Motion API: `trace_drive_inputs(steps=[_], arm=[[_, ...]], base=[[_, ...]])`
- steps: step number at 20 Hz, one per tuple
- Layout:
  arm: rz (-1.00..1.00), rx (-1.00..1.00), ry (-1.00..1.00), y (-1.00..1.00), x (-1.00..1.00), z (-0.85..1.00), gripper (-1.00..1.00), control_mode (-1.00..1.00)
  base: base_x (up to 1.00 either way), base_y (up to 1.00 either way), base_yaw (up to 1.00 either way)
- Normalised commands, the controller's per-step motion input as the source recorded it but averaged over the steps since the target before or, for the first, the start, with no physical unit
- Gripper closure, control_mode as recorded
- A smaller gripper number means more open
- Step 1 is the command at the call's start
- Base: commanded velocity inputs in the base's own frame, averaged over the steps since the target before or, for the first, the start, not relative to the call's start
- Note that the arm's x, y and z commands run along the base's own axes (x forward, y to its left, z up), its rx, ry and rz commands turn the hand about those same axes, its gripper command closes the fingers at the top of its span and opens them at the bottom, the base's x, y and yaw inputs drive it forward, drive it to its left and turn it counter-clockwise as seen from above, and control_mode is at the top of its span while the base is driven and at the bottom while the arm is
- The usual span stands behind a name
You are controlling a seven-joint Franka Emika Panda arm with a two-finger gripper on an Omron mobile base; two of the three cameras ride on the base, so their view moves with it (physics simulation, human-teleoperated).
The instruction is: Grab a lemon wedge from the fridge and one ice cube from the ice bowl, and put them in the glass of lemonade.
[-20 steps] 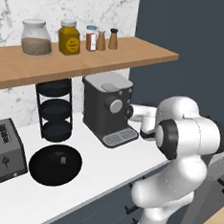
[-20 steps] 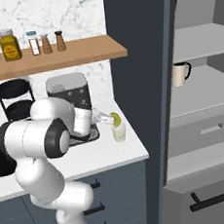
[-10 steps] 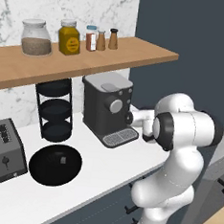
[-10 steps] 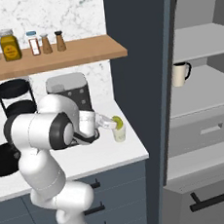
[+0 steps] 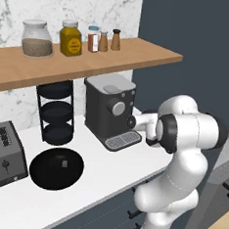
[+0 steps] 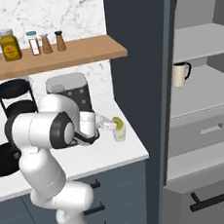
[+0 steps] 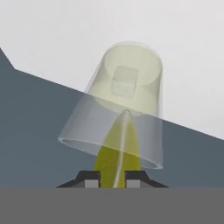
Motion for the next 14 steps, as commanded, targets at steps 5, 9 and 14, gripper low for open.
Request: trace_drive_inputs(steps=[5, 9, 14], arm=[[0.00, 0.00, -0.01, 0.00, 0.00, 0.01, -1.00, -1.00], [0.00, 0.00, -0.05, 0.00, 0.00, 0.07, -1.00, -1.00], [0.00, 0.00, -0.08, 0.00, -0.12, 0.32, -1.00, -1.00]], base=[[0.00, 0.00, 0.00], [0.00, 0.00, 0.00], [0.00, 0.00, 0.00]])
